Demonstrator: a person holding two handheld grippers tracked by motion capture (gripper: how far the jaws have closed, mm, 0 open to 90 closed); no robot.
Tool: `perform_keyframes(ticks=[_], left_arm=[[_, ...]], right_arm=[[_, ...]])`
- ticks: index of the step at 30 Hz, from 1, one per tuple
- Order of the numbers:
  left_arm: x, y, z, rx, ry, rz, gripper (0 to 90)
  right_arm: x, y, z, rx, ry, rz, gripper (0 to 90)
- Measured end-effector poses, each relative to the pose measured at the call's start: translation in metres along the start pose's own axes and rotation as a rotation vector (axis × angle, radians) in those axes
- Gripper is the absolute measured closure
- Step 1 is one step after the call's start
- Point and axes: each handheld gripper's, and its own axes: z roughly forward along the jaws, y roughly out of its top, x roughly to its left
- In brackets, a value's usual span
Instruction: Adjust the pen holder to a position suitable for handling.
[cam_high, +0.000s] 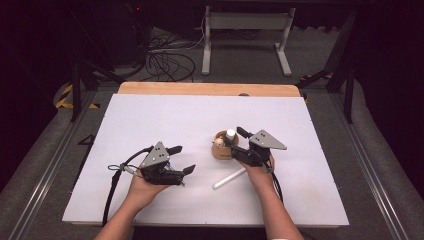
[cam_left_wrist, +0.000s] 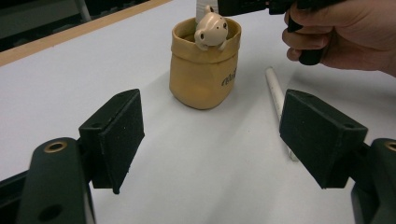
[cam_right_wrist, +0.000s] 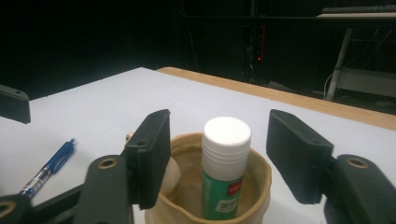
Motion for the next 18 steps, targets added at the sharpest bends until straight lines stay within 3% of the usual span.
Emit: perform_keyframes(ticks=[8, 18], left_arm=[[0.0, 0.0, -0.001, 0.0, 0.002, 0.002, 22.6], [0.0, 0.0, 0.0, 0.001, 0.002, -0.002, 22.6]], right_arm=[[0.002, 0.008, -0.005, 0.009, -0.018, -0.014, 21.5], [-0.001, 0.013, -0.013, 0.009, -0.016, 0.0, 14.4]])
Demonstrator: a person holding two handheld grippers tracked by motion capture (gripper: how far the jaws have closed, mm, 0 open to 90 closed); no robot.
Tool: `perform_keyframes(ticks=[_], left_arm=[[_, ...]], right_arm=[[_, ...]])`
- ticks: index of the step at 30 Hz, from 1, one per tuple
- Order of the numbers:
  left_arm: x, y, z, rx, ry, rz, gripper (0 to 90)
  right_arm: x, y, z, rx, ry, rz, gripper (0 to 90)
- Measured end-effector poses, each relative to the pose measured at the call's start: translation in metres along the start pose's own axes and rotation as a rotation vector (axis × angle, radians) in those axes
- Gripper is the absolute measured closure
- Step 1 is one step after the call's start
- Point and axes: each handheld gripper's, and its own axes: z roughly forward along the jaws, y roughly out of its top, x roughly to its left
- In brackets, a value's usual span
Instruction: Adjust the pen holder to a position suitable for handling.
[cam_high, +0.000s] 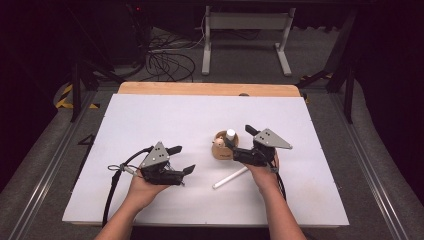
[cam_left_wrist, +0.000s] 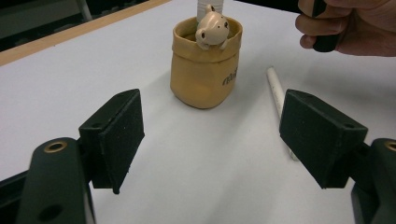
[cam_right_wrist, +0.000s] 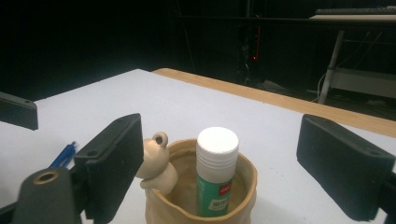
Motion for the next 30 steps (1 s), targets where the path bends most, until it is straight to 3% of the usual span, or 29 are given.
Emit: perform_keyframes(ticks=[9, 24, 30], left_arm=[[0.0, -0.001, 0.0, 0.007, 0.004, -0.003, 22.5], [0.001, -0.001, 0.0, 0.003, 0.007, -0.003, 22.6], [0.005, -0.003, -0.001, -0.004, 0.007, -0.021, 22.6]], right_arm=[[-0.002, 0.007, -0.011, -0.009, 0.013, -0.005, 10.0], [-0.006, 0.016, -0.029, -0.02, -0.008, -0.01, 8.1], [-0.016, 0.014, -0.041, -0.02, -0.024, 0.022, 5.3]])
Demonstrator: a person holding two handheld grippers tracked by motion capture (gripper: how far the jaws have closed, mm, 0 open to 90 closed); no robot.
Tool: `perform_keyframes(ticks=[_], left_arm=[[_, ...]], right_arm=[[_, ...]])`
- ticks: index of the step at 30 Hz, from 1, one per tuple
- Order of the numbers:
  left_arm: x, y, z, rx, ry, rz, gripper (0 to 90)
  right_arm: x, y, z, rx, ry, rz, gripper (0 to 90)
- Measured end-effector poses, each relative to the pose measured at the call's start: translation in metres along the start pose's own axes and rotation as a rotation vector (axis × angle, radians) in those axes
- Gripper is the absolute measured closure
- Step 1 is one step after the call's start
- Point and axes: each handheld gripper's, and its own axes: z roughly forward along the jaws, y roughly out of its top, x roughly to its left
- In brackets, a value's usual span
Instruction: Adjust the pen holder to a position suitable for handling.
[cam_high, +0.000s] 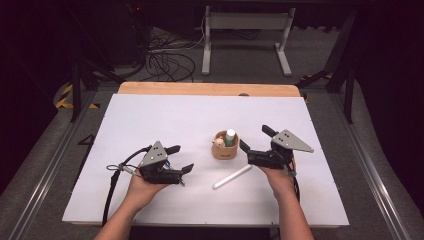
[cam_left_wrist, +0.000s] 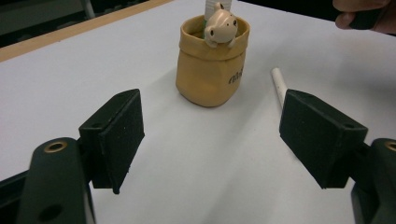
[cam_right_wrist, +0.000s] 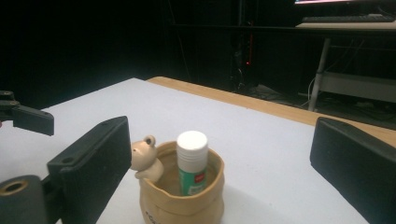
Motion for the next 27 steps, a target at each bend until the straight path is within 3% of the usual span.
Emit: perform_keyframes(ticks=[3, 13, 20, 27], left_arm=[[-0.001, 0.001, 0.0, -0.005, -0.002, -0.003, 22.5], [-0.001, 0.005, 0.001, -0.003, -0.005, -0.023, 17.0], [-0.005, 0.006, -0.001, 0.004, 0.002, 0.002, 15.1], [-0.009, 0.005, -0.003, 0.011, 0.02, 0.019, 15.1]], right_arm=[[-0.006, -0.001, -0.006, -0.011, -0.001, 0.026, 3.4], [-0.016, -0.002, -0.037, -0.019, -0.029, 0.014, 0.6], [-0.019, -0.01, -0.054, -0.022, -0.043, 0.035, 0.5], [-0.021, -0.009, -0.058, -0.023, -0.05, 0.022, 0.6]])
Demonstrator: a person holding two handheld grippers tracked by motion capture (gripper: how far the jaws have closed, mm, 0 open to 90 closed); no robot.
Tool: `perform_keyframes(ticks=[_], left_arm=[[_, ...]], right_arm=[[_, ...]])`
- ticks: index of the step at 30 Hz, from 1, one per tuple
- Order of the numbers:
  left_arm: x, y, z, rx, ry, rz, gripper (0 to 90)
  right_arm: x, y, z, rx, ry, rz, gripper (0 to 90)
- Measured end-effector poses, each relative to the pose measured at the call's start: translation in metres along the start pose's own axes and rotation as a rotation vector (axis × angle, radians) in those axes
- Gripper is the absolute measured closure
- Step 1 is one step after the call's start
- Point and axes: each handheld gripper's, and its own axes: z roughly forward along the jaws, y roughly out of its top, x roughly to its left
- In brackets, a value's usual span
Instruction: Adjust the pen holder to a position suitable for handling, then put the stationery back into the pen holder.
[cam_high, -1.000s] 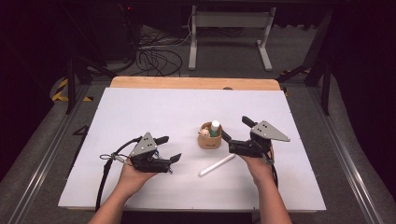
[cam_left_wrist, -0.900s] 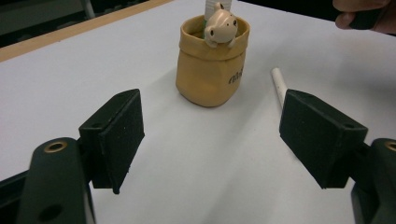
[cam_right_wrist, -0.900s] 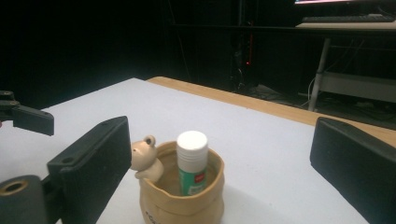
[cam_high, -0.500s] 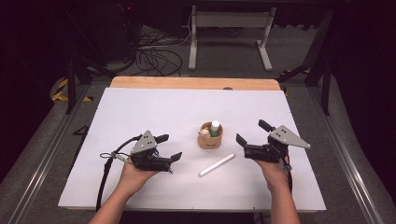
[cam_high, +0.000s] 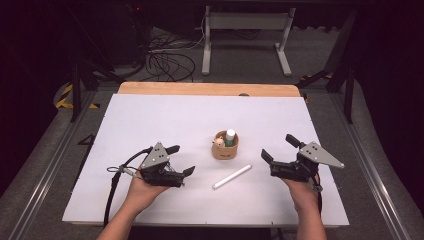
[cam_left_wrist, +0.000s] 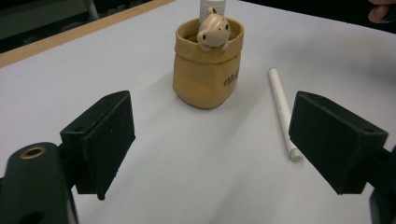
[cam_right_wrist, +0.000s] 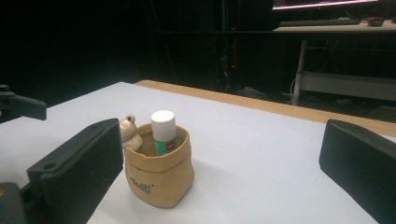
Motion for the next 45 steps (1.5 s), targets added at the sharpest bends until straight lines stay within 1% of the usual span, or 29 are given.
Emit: perform_keyframes(ticks=[2, 3, 7, 8, 9, 11, 12, 14, 17, 19, 20, 22, 23, 24, 25, 27, 28, 29, 31, 32, 34, 36, 37, 42, 44, 45], left_arm=[[-0.002, 0.0, 0.001, 0.01, 0.005, 0.002, 15.1], [-0.004, 0.001, 0.002, 0.015, 0.01, 0.018, 15.1], [-0.008, 0.003, 0.003, 0.017, 0.007, 0.026, 15.1], [-0.009, 0.007, 0.006, 0.02, 0.001, 0.031, 15.3], [-0.009, 0.007, 0.006, 0.02, 0.001, 0.031, 15.3], [-0.011, 0.013, 0.009, 0.017, 0.005, 0.03, 15.7], [-0.011, 0.015, 0.01, 0.012, 0.001, 0.021, 16.0], [-0.01, 0.017, 0.011, 0.01, 0.002, 0.017, 16.9], [-0.01, 0.026, 0.017, 0.022, 0.009, -0.003, 18.7], [-0.011, 0.031, 0.021, 0.033, 0.015, -0.003, 19.7], [-0.011, 0.031, 0.021, 0.033, 0.015, -0.003, 19.9], [-0.014, 0.036, 0.026, 0.045, 0.022, 0.006, 20.0], [-0.015, 0.038, 0.028, 0.055, 0.024, 0.007, 21.5], [-0.016, 0.039, 0.03, 0.061, 0.023, 0.003, 22.3], [-0.017, 0.041, 0.032, 0.066, 0.021, 0.007, 22.3], [-0.02, 0.043, 0.036, 0.08, 0.017, 0.016, 26.0], [-0.022, 0.044, 0.039, 0.087, 0.014, 0.008, 26.0], [-0.023, 0.044, 0.041, 0.095, 0.01, 0.004, 28.5], [-0.027, 0.045, 0.049, 0.117, 0.002, 0.0, 30.3], [-0.027, 0.045, 0.049, 0.117, 0.002, 0.0, 31.2], [-0.03, 0.046, 0.054, 0.125, -0.006, 0.001, 31.7], [-0.034, 0.047, 0.059, 0.127, -0.02, -0.007, 33.7], [-0.037, 0.049, 0.065, 0.133, -0.028, -0.004, 35.1], [-0.044, 0.053, 0.075, 0.141, -0.041, -0.003, 37.8], [-0.051, 0.055, 0.08, 0.135, -0.042, 0.0, 39.6], [-0.051, 0.055, 0.08, 0.135, -0.042, 0.0, 40.0]], right_arm=[[0.0, 0.001, 0.0, -0.001, 0.0, -0.007, 0.6], [-0.001, 0.001, 0.001, -0.002, -0.001, -0.014, 0.6], [-0.002, 0.002, 0.001, 0.01, -0.002, -0.026, 0.7], [-0.003, 0.002, 0.001, 0.011, -0.006, -0.032, 0.7], [-0.003, 0.002, 0.0, 0.012, -0.008, -0.034, 0.8], [-0.005, 0.001, 0.001, 0.016, -0.009, -0.032, 0.8], [-0.005, 0.001, 0.001, 0.018, -0.01, -0.033, 0.8], [-0.006, 0.001, 0.002, 0.022, -0.009, -0.039, 0.8], [-0.008, 0.002, 0.001, 0.016, -0.021, -0.044, 0.9], [-0.009, 0.003, 0.001, 0.014, -0.026, -0.039, 0.9], [-0.01, 0.003, 0.001, 0.012, -0.029, -0.038, 0.9], [-0.01, 0.003, 0.001, 0.011, -0.03, -0.036, 1.0], [-0.011, 0.003, 0.0, 0.011, -0.035, -0.038, 1.4], [-0.011, 0.003, 0.001, 0.012, -0.036, -0.034, 1.4], [-0.011, 0.003, 0.001, 0.012, -0.036, -0.034, 1.4], [-0.012, 0.006, 0.002, 0.006, -0.041, -0.04, 1.9], [-0.012, 0.006, 0.002, 0.006, -0.041, -0.04, 1.9], [-0.012, 0.008, 0.003, -0.004, -0.042, -0.039, 2.4], [-0.013, 0.007, 0.005, 0.006, -0.043, -0.038, 2.5], [-0.013, 0.007, 0.006, 0.013, -0.041, -0.044, 2.6], [-0.013, 0.007, 0.007, 0.019, -0.04, -0.048, 2.6], [-0.012, 0.008, 0.007, 0.023, -0.043, -0.054, 2.9], [-0.012, 0.009, 0.007, 0.019, -0.044, -0.059, 3.0], [-0.014, 0.01, 0.004, 0.017, -0.052, -0.057, 3.5], [-0.015, 0.011, 0.001, 0.015, -0.06, -0.054, 3.8], [-0.016, 0.012, 0.0, 0.013, -0.061, -0.05, 3.8]])
